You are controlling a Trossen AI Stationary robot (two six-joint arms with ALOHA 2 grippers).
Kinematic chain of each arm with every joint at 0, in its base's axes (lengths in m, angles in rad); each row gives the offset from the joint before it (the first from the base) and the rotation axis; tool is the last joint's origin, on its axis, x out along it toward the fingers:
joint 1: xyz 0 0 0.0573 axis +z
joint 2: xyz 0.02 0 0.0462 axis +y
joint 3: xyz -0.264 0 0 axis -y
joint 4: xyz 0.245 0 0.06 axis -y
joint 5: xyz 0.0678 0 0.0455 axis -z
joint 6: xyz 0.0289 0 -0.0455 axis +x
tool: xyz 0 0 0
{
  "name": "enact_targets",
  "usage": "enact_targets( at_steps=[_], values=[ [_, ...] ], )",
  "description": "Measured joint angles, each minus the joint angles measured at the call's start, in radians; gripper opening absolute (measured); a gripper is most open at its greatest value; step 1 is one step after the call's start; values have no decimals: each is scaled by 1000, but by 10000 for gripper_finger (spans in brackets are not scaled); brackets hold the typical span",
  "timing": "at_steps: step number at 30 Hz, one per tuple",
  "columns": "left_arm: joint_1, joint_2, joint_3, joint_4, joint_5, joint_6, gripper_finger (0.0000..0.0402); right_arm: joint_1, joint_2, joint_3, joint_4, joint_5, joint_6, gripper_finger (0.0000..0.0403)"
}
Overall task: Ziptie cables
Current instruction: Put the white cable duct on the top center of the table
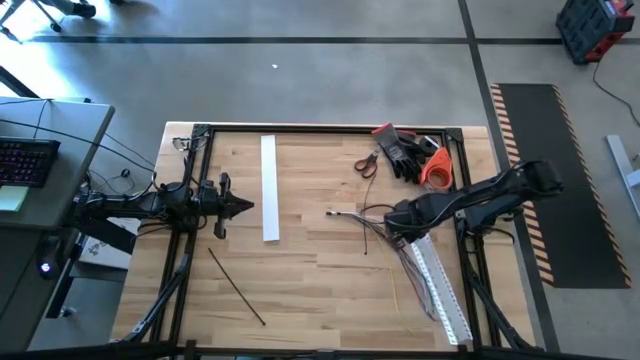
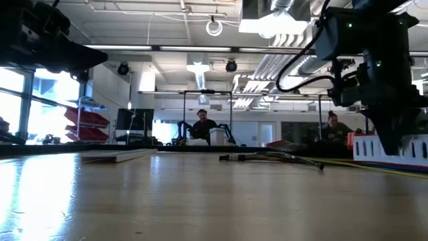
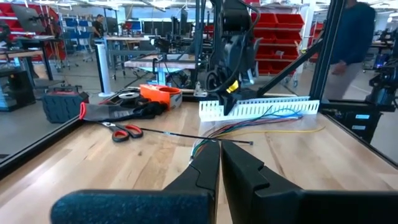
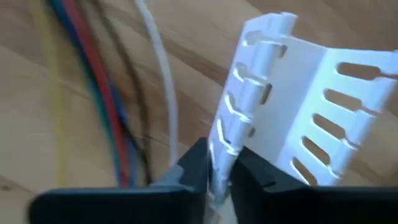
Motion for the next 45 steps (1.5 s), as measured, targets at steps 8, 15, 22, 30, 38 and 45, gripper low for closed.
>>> enact_targets(
  at_steps=[8, 15, 22, 30, 38, 45],
  values=[
    [0, 0, 0, 0, 1, 0, 0, -56, 0, 67, 97, 63, -117, 2],
    [0, 0, 0, 0, 0, -1, 0, -115, 0, 272, 50, 197, -306, 1],
    [0, 0, 0, 0, -1, -16, 0, -198, 43, 519, 56, 272, -557, 0],
    [0, 0, 0, 0, -1, -17, 0, -289, 299, 900, 76, 288, -938, 0],
    [0, 0, 0, 0, -2, -25, 0, -337, 622, 1328, 69, 230, -1329, 0],
    [0, 0, 0, 0, -2, -77, 0, -349, 896, 1637, -42, 245, -1579, 0]
  ],
)
